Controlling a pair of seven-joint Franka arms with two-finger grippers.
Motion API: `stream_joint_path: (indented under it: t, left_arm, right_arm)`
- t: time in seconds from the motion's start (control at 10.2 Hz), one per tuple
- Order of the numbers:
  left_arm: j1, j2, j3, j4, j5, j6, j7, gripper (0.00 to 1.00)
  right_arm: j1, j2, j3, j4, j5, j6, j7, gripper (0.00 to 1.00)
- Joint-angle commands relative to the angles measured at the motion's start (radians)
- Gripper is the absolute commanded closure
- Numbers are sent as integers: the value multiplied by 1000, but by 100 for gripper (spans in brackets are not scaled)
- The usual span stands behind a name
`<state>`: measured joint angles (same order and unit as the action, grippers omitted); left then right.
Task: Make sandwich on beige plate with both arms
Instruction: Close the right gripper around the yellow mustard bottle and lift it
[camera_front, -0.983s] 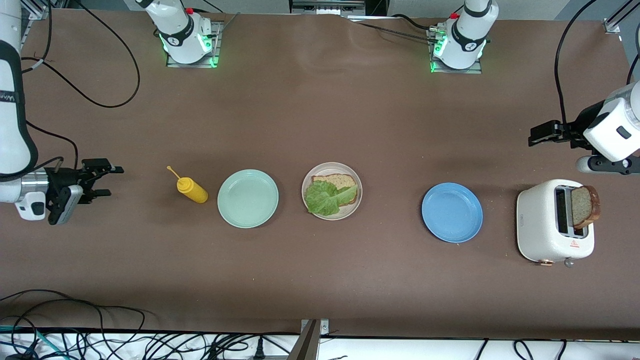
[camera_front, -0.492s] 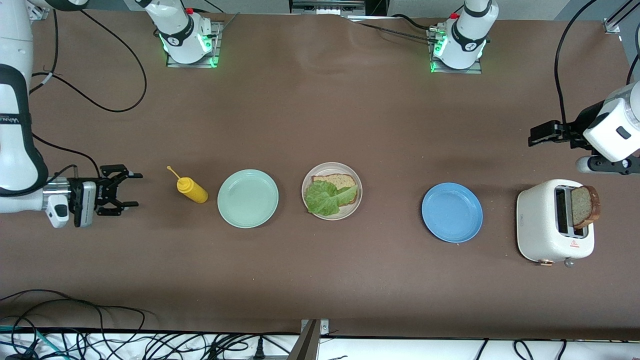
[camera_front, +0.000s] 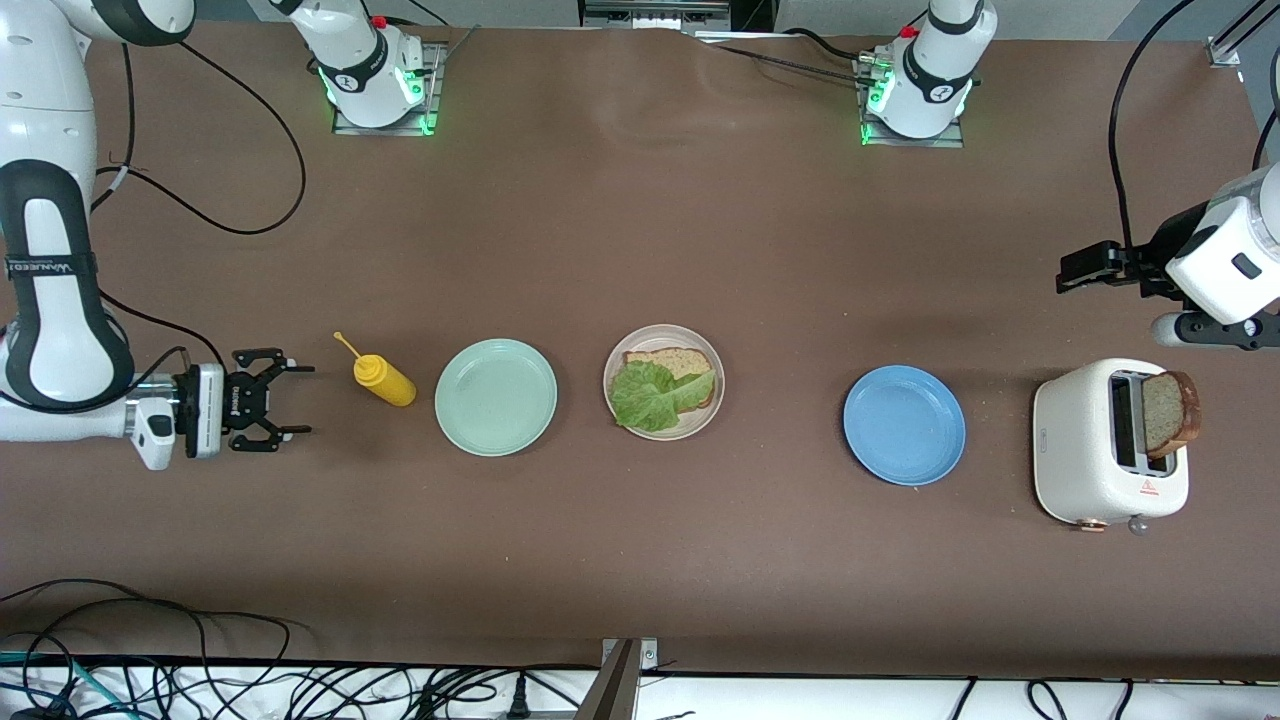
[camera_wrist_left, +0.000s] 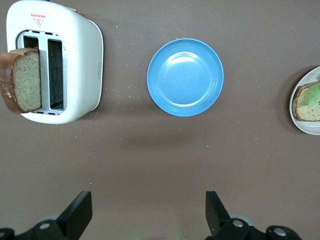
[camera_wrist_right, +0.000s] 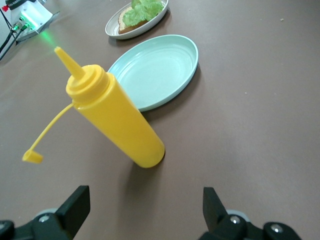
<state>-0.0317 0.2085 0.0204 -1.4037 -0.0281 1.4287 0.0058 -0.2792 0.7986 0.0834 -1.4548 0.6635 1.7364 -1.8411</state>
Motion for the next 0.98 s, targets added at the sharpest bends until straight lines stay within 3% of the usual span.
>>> stream_joint_path:
  t: [0.0,0.2,0.49,0.69,0.89]
  left_arm:
    - [1,12,-5,28,27,-8,-7,0]
    - [1,12,-4,29,28,-8,-6,0]
    - [1,12,-4,29,30,-8,-7,0]
    - [1,12,-4,29,30,-8,-7,0]
    - [3,12,-4,29,30,-8,-7,0]
  right_arm:
    - [5,57,6,30,33,2,-84,0]
    - [11,64,6,5,89,-9,-200,0]
    - [11,63,22,-31,102,-20,-297,0]
    - [12,62,24,-103,197,-15,-403,0]
    - [15,67,24,-105,209,6,-412,0]
